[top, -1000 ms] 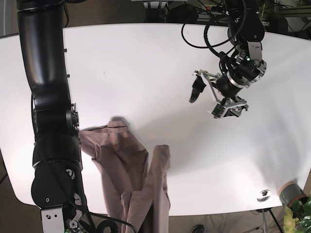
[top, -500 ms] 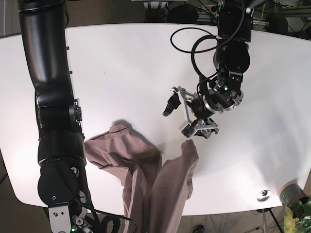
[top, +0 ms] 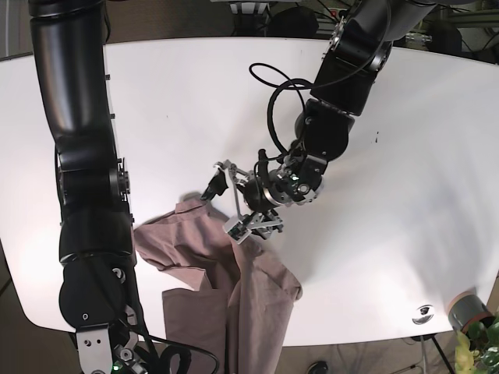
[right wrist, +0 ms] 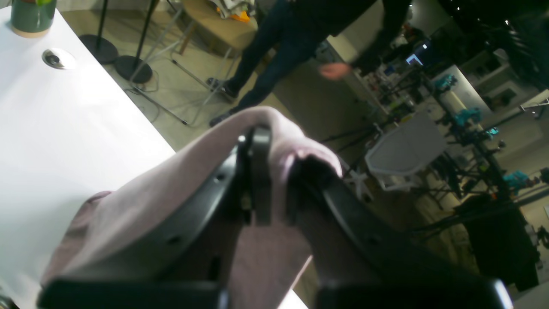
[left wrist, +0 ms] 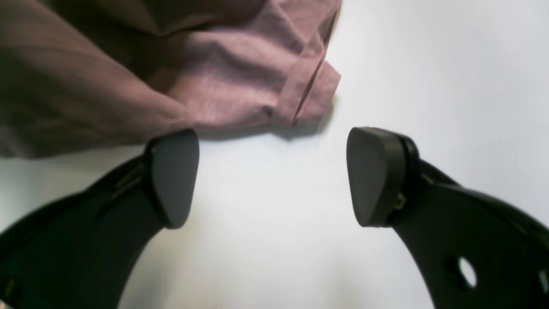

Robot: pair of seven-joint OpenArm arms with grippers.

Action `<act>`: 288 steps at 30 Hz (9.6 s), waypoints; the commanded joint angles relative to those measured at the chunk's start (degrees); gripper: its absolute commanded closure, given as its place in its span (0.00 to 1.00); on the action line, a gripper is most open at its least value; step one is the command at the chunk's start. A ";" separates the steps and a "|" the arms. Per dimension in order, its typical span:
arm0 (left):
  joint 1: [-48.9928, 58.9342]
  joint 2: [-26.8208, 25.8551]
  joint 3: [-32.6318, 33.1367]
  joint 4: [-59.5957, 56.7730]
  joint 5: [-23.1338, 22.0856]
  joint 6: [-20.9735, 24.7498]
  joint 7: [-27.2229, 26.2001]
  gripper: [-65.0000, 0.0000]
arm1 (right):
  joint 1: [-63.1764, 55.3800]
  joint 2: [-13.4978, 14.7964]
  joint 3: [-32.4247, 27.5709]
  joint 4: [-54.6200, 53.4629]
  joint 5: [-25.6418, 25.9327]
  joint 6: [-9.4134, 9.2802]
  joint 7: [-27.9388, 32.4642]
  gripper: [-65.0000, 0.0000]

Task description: Fold the T-shirt properly

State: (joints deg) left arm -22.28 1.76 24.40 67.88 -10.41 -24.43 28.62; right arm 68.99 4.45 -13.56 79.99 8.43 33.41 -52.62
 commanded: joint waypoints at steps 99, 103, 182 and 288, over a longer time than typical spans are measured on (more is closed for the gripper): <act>-14.86 7.24 25.14 -37.94 -0.97 23.94 -28.93 0.13 | -4.42 1.75 2.88 1.38 0.50 -0.05 2.03 0.97; -14.86 7.24 26.01 -40.84 -1.06 23.50 -28.75 0.13 | -4.68 1.75 2.88 1.38 0.67 -0.05 2.03 0.97; -1.06 -30.37 -33.06 17.35 -7.21 7.68 16.61 1.00 | -27.01 9.22 22.22 14.04 -2.32 -0.84 1.68 0.97; 20.04 -25.36 -52.58 21.05 -6.86 -1.03 14.85 0.56 | -47.32 2.89 26.62 -21.22 -2.76 -0.92 17.59 0.14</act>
State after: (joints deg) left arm -1.17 -22.31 -27.90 88.27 -16.75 -25.58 44.53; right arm 20.73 7.49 14.74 58.11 5.32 32.38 -34.63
